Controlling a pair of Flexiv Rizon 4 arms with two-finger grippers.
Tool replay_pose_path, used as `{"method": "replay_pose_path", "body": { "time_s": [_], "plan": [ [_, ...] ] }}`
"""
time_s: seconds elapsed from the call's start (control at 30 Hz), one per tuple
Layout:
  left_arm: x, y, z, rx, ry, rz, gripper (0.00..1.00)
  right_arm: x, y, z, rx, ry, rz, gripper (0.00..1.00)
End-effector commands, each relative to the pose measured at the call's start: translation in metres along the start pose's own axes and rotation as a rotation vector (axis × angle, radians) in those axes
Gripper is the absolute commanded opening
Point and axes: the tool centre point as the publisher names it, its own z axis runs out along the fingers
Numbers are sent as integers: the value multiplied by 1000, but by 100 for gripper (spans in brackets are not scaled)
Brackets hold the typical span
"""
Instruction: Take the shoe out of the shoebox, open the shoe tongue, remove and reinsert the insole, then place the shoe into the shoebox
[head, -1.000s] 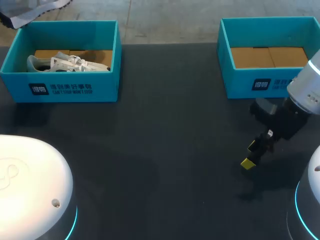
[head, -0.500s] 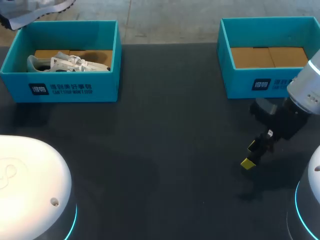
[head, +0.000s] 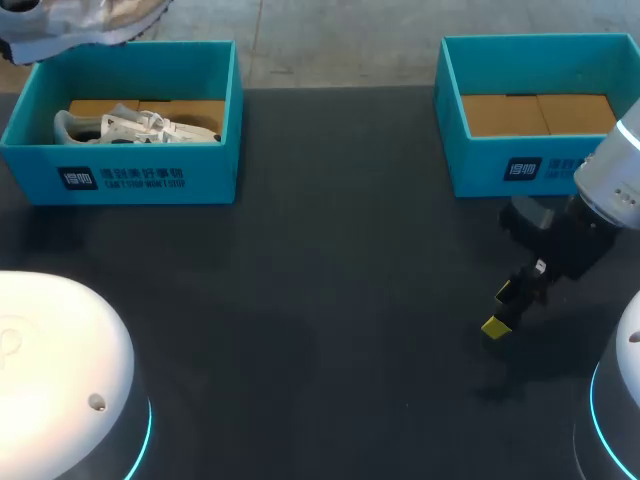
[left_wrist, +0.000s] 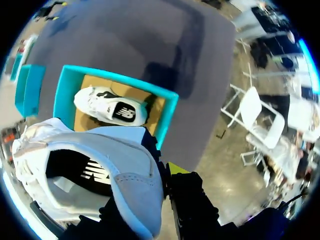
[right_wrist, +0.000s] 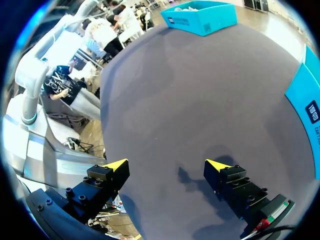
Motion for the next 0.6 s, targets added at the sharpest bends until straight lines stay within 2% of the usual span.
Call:
{"method": "replay_pose_path", "body": {
  "time_s": [0.03, 0.27, 0.6],
  "plan": [
    [6, 10, 14, -28, -8, 116, 0, 1, 0, 1, 1, -3, 0, 100],
    [0, 24, 35, -43, -16, 210, 0, 1, 0, 1, 1, -3, 0, 100],
    [-15, 48, 59, -70, -4, 218, 0, 1, 0, 1, 1, -3, 0, 100]
  ]
}}
